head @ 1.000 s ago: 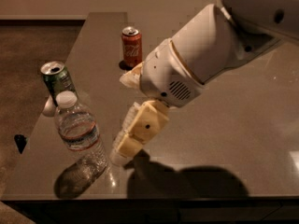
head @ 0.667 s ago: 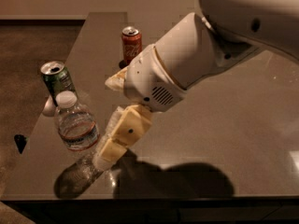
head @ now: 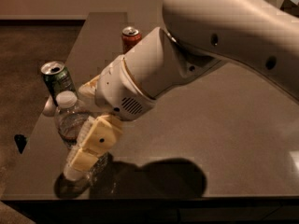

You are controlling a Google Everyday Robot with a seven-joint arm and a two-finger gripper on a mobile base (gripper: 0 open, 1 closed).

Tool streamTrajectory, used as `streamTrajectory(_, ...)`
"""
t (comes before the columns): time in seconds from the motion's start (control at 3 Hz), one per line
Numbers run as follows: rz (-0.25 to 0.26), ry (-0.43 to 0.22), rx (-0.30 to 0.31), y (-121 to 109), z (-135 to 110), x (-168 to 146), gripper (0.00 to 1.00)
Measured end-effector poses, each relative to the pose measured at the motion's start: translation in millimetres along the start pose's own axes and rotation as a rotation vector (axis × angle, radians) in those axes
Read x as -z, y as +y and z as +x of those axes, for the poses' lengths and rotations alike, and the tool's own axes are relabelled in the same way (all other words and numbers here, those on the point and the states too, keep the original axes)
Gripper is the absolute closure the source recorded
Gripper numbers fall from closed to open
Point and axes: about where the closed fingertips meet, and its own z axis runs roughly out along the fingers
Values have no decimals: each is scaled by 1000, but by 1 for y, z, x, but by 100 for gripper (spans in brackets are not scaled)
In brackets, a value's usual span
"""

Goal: Move water bottle near coke can

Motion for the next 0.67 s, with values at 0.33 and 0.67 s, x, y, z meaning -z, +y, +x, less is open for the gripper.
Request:
streamTrajectory(0.33,-28,-10,15,-2,-8,-17,16)
streamTrajectory(0.67,-27,-17,9,-10,-11,-21,39)
